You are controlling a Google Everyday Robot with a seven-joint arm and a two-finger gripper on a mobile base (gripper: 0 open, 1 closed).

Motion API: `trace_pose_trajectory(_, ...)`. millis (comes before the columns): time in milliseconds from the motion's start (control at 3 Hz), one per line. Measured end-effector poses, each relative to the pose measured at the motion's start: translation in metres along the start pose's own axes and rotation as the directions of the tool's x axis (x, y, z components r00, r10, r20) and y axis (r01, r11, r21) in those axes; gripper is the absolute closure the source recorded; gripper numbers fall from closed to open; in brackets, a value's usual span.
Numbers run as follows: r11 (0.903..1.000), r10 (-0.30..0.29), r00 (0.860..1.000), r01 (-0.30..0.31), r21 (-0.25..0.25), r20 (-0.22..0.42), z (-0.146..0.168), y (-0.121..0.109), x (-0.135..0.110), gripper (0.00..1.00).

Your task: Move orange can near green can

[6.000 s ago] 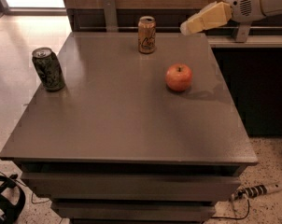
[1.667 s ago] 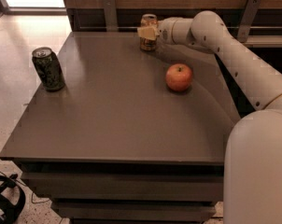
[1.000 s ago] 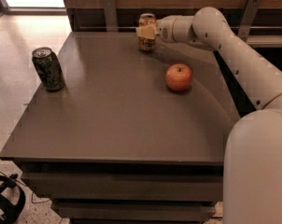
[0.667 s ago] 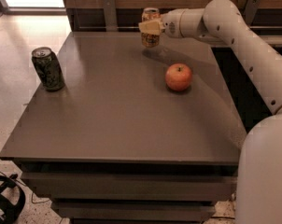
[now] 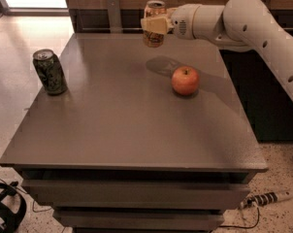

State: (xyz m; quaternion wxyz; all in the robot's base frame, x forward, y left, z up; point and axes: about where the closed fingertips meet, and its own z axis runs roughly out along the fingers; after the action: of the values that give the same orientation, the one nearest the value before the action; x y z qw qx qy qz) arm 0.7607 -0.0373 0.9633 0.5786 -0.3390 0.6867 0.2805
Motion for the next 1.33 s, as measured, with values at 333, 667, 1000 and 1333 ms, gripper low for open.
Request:
trace_pose_trajectory(333, 0.9994, -0.017, 1.0, 0.018, -0.029, 0.021, -0.001, 0.049, -0.006, 1.0)
trace_pose_trajectory(667, 0.9966, -0.034, 0.999, 0.036, -0.074, 0.032, 0.001, 0.091, -0.012, 1.0)
trace_pose_trajectory(1000, 0.9892, -0.043, 0.999, 0.047, -0.139, 0.033, 0.006, 0.127, -0.015, 1.0)
trace_pose_trajectory(1333, 0.9892, -0.043, 0.999, 0.047, -0.139, 0.033, 0.007, 0.127, -0.015, 1.0)
